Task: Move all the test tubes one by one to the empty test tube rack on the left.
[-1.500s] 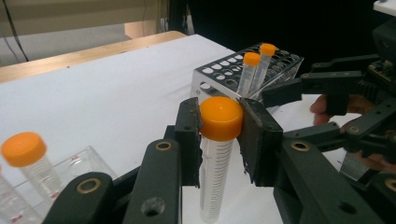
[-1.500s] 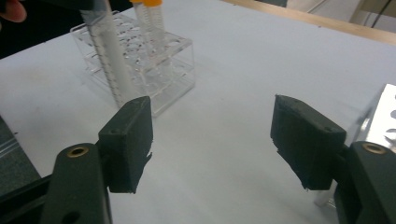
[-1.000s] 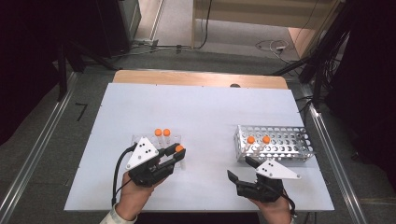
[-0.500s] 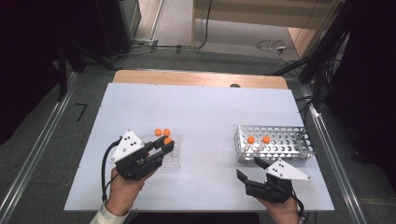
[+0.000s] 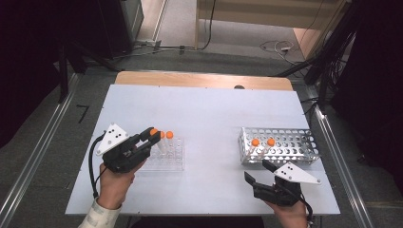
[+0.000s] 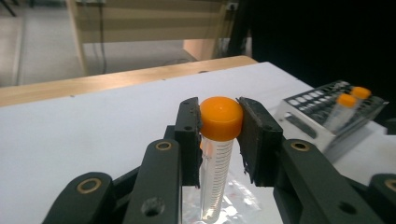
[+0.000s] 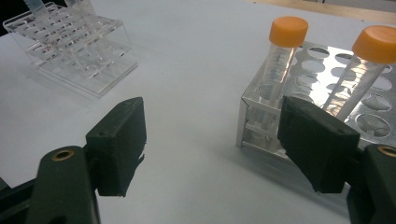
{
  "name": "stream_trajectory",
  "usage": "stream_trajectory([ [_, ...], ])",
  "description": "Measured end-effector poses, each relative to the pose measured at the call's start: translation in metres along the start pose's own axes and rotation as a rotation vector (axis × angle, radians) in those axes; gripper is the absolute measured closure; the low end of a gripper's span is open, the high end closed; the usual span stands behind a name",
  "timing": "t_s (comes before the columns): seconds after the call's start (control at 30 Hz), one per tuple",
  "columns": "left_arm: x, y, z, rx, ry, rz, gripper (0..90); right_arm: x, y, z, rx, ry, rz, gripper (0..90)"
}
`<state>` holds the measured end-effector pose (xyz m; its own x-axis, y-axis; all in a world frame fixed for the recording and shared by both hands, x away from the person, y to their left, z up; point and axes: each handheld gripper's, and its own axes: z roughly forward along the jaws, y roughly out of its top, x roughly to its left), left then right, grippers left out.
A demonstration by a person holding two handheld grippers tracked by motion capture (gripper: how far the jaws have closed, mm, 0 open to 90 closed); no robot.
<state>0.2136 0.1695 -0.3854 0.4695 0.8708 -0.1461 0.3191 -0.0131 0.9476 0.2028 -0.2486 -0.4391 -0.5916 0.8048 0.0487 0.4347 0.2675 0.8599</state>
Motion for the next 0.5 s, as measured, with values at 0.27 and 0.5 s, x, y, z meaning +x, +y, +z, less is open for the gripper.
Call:
stream_trajectory([
  [0.27,0.015,-0.001,0.003,-0.012,0.057,-0.017,69.8,-0.001,0.0,0.001,0.005,-0.003,0.004,22.2],
  [0.5,0.021,-0.002,0.01,-0.019,0.098,-0.009,69.8,-0.001,-0.001,0.001,0.006,-0.003,0.005,22.6],
])
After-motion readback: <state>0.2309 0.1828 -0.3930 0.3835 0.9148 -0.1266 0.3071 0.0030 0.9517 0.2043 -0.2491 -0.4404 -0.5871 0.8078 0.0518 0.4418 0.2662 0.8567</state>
